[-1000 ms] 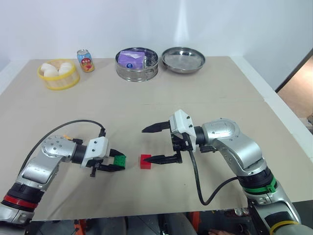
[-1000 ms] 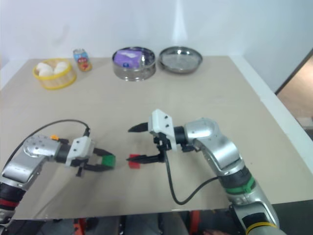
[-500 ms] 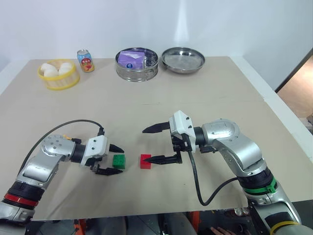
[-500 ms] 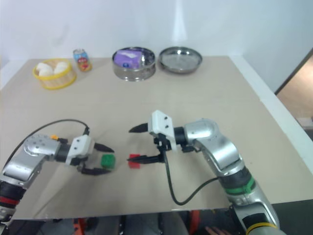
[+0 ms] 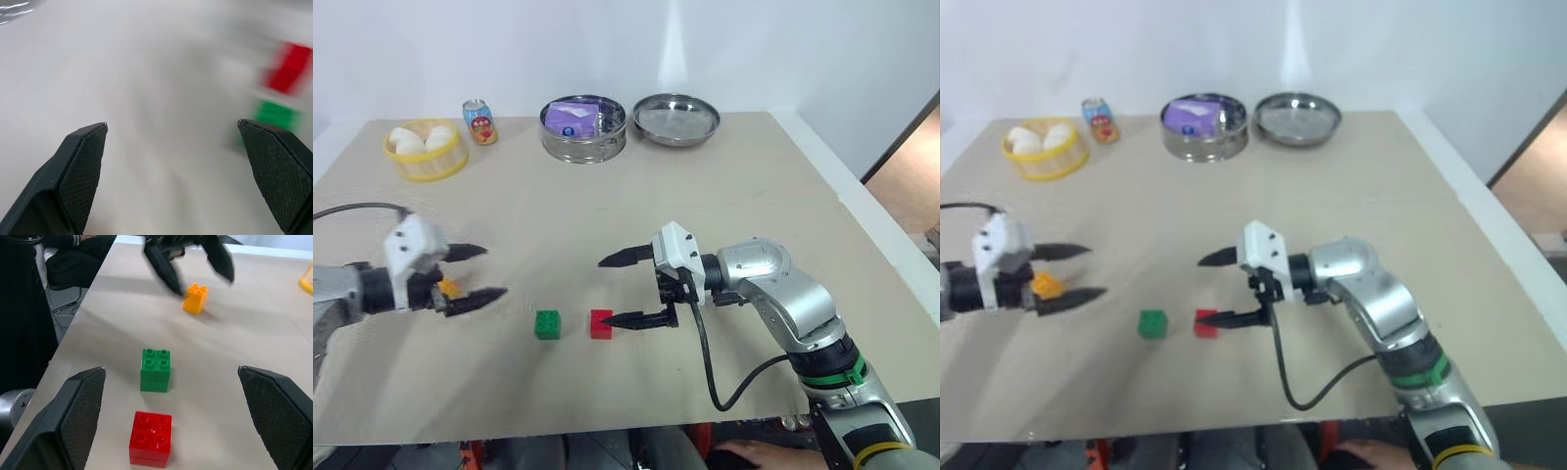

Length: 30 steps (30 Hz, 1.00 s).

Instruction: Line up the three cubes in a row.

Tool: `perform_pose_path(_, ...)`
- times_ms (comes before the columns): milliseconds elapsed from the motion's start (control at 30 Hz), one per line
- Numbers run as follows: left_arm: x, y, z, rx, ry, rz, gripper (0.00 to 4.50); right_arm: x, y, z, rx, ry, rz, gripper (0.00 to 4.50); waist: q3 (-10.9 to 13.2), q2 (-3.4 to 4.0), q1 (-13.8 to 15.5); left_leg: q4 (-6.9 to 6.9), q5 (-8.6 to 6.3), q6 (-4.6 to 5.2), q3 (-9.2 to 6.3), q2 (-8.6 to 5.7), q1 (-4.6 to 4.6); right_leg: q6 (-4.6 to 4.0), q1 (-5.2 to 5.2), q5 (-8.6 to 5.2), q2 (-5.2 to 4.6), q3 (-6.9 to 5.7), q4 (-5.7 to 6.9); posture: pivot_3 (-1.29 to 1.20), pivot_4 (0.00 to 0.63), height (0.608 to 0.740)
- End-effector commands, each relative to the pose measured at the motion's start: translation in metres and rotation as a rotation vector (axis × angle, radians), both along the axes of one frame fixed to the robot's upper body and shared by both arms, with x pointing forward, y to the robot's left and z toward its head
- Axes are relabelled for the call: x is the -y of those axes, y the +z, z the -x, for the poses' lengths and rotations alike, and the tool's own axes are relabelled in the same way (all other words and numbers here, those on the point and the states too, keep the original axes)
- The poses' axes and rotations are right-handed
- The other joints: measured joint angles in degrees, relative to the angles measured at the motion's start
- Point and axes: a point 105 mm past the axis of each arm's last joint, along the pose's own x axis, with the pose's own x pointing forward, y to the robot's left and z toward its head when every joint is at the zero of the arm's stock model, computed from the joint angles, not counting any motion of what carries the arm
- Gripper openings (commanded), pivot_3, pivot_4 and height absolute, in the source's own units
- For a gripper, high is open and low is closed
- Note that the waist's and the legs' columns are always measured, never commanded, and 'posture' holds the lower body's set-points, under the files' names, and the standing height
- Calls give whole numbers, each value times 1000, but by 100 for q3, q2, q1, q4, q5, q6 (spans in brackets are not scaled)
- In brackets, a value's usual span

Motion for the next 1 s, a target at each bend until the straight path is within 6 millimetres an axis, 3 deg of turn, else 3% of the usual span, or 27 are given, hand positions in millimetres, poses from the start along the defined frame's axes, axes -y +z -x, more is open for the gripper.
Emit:
perform_pose_path(33,-33,5,-1,112,288,3,4416,-6,10,1,45,37,-22,4500,-1,-2,3,1,0,0,-1,1,0,6,0,4,1,-1,0,0,150,740)
perform_pose_path(200,-29,-18,4,100,421,93,4416,-10,12,-2,54,44,-31,4500,-5,-9,15,4,0,-1,0,-1,1,-1,3,7,0,2,0,0,150,740)
perform_pose_path(367,-29,-25,1,97,471,130,4416,-10,11,-3,61,53,-22,4500,-6,-14,31,6,1,-3,-1,-2,1,-7,4,8,-2,1,0,0,150,740)
perform_pose_path(633,-33,-49,-9,-28,430,112,4416,-10,10,-4,69,30,-17,4500,-6,-13,26,4,0,-4,-1,0,5,-15,2,10,4,2,0,0,150,740)
perform_pose_path(900,-34,-59,-20,-126,324,88,4416,-8,9,-4,73,8,-13,4500,-6,-13,26,3,-1,-6,1,0,4,-17,0,8,1,2,0,0,150,740)
perform_pose_path(1000,-38,-67,-20,-184,284,33,3637,-7,10,-5,77,-2,-14,4500,-6,-13,26,-1,-1,-6,1,1,3,-21,-4,6,3,1,0,0,150,740)
